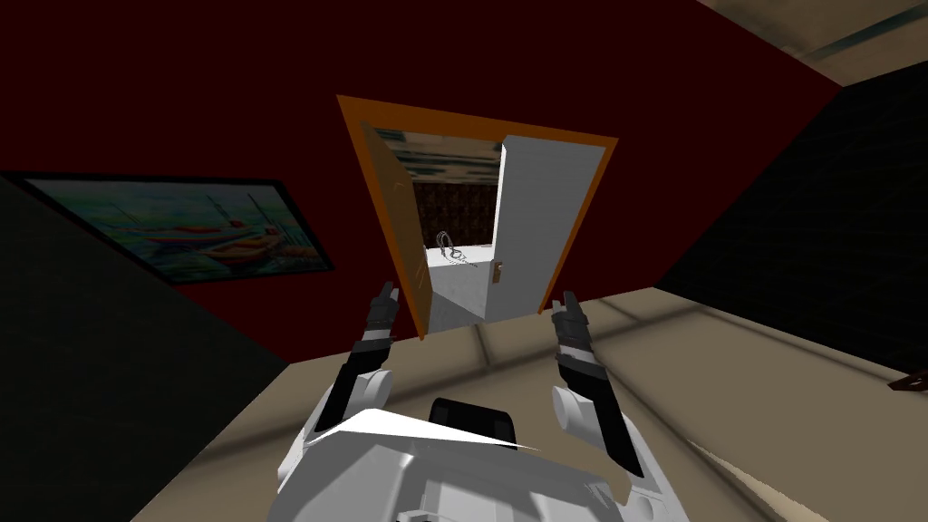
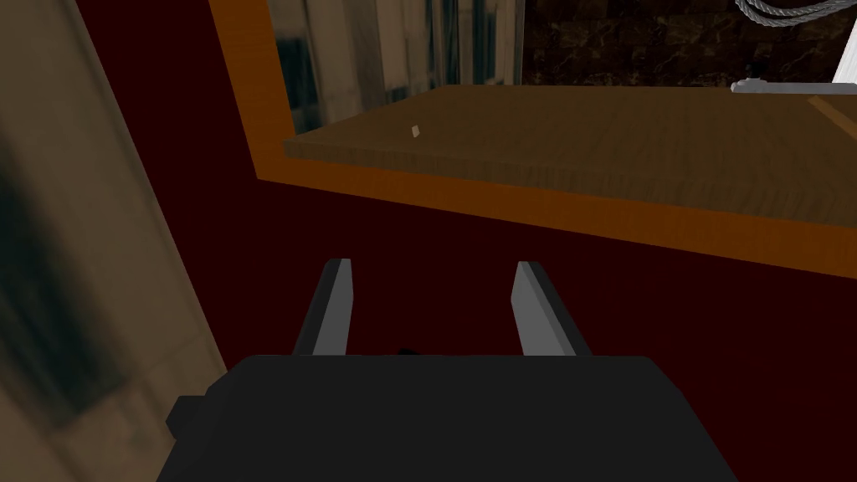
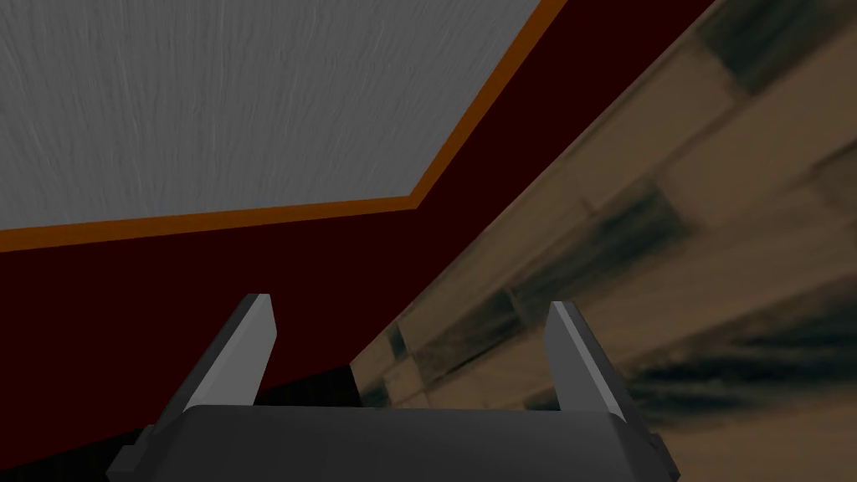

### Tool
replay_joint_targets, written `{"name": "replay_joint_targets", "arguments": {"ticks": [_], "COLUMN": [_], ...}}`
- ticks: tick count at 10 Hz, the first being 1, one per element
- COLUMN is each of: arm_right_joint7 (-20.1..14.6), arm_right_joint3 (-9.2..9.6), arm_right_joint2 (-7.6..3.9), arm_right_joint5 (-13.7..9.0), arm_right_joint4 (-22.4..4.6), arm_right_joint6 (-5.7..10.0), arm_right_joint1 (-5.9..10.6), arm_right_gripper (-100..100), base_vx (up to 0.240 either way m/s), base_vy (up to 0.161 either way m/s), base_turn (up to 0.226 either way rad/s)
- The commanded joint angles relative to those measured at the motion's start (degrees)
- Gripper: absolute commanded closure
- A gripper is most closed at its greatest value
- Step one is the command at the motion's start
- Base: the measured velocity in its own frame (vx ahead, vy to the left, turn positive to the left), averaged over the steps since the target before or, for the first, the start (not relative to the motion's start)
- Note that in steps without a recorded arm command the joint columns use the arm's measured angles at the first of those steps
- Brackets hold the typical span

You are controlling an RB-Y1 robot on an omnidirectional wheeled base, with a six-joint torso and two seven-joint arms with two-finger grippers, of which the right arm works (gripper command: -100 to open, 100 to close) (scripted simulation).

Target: Push the door open

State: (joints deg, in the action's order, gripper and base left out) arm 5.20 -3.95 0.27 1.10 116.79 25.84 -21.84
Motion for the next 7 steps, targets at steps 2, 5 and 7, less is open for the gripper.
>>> {"name": "replay_joint_targets", "arguments": {"ticks": [2,5,7], "arm_right_joint7": [-0.7,-1.5,-1.9], "arm_right_joint3": [-0.16,-0.20,-0.23], "arm_right_joint2": [-0.65,-1.16,-1.41], "arm_right_joint5": [0.3,0.7,0.9], "arm_right_joint4": [-4.8,-9.4,-12.9], "arm_right_joint6": [0.15,0.52,0.71], "arm_right_joint1": [3.36,6.74,8.49], "arm_right_gripper": [-100,-100,-100], "base_vx": [0.055,0.063,0.054], "base_vy": [-0.043,-0.048,-0.052], "base_turn": [0.029,0.030,0.024]}}
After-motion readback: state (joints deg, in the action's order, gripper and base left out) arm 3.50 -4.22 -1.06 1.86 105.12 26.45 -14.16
